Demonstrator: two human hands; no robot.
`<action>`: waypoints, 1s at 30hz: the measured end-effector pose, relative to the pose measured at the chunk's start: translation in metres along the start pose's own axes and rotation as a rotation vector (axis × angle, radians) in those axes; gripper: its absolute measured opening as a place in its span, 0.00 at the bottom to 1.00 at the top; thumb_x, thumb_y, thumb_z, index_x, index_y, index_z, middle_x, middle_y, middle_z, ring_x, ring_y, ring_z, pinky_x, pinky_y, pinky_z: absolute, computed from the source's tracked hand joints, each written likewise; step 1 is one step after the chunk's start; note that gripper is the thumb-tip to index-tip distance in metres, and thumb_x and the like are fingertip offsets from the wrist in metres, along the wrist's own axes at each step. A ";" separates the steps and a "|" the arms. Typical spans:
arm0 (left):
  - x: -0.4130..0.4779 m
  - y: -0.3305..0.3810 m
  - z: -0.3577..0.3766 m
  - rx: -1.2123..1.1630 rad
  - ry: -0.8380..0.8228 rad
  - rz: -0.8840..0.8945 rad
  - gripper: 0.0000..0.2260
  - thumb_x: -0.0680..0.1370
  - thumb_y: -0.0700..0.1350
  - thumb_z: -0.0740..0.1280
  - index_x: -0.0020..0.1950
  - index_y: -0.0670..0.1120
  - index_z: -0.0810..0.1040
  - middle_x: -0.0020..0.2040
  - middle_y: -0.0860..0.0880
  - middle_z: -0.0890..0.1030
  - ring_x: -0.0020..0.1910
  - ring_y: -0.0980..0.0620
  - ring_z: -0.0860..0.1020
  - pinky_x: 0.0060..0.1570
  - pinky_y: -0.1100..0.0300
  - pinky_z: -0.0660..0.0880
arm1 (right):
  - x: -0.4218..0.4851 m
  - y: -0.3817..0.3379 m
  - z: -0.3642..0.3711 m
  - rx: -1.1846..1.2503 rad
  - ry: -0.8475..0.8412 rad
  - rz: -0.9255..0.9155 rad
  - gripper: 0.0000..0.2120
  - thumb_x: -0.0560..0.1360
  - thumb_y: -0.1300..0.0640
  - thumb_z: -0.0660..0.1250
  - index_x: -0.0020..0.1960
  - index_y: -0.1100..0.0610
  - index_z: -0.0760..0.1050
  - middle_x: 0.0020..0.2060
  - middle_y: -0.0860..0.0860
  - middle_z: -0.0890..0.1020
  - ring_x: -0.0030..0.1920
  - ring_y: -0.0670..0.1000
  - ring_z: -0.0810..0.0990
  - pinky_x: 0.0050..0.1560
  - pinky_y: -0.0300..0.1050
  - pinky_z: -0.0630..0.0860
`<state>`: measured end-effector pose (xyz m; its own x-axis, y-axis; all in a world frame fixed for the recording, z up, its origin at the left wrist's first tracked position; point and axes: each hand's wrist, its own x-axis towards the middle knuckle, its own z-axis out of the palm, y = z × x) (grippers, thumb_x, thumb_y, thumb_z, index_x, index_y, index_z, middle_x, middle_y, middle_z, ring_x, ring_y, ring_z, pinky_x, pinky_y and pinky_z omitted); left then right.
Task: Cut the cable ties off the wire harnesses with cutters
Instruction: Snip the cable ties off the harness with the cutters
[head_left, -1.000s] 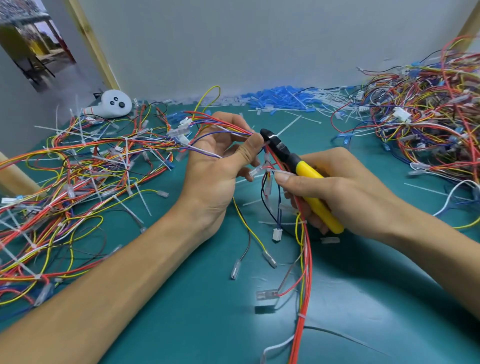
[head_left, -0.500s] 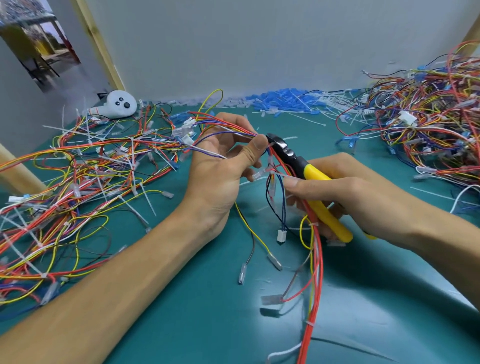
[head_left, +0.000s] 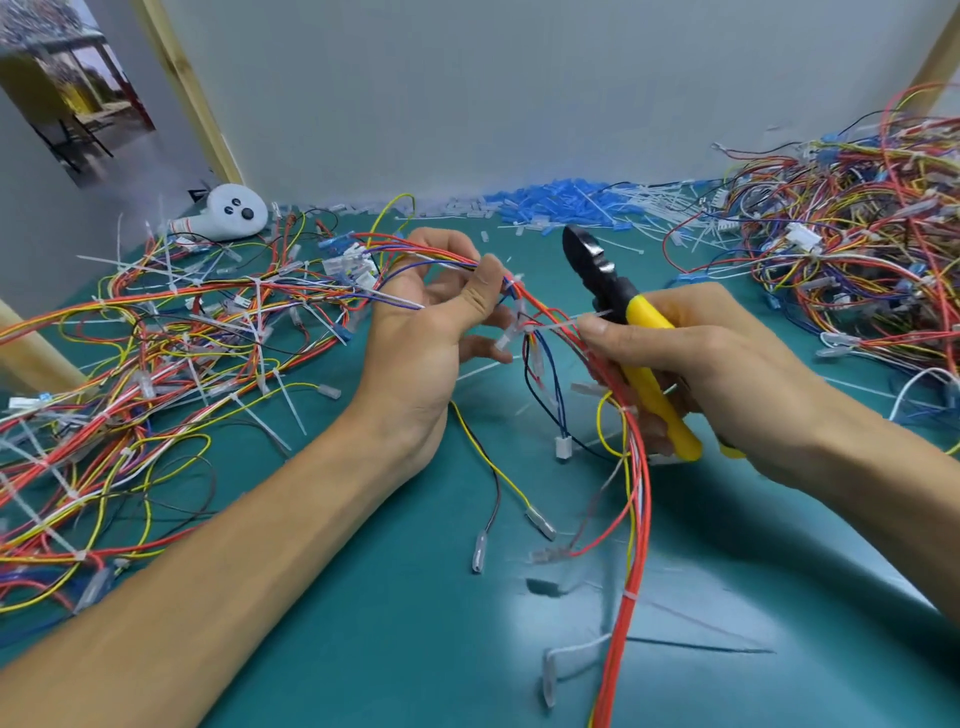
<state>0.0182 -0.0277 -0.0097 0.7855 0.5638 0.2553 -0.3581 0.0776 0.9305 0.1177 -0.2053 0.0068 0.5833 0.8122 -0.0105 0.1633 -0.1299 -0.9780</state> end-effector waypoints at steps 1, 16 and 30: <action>0.000 0.000 0.000 0.005 -0.008 -0.030 0.07 0.82 0.40 0.68 0.52 0.50 0.72 0.46 0.43 0.83 0.38 0.47 0.79 0.31 0.58 0.77 | 0.001 0.000 -0.002 0.021 0.010 0.003 0.18 0.79 0.49 0.71 0.36 0.59 0.74 0.27 0.57 0.73 0.25 0.55 0.69 0.26 0.46 0.68; -0.001 0.001 -0.001 0.056 -0.163 -0.089 0.20 0.75 0.28 0.70 0.66 0.36 0.74 0.51 0.39 0.85 0.42 0.45 0.84 0.34 0.57 0.81 | -0.002 -0.006 -0.007 -0.021 0.024 -0.058 0.15 0.76 0.55 0.76 0.37 0.62 0.75 0.29 0.59 0.74 0.27 0.55 0.71 0.25 0.47 0.69; -0.002 0.000 0.000 0.172 -0.088 -0.039 0.16 0.72 0.30 0.75 0.55 0.43 0.77 0.46 0.48 0.85 0.42 0.47 0.84 0.27 0.58 0.76 | 0.000 -0.003 -0.007 -0.091 0.116 -0.169 0.11 0.78 0.61 0.73 0.40 0.66 0.77 0.28 0.58 0.76 0.25 0.53 0.72 0.26 0.46 0.73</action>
<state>0.0164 -0.0294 -0.0101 0.8409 0.4883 0.2334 -0.2411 -0.0481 0.9693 0.1227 -0.2094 0.0111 0.6279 0.7568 0.1815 0.3349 -0.0523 -0.9408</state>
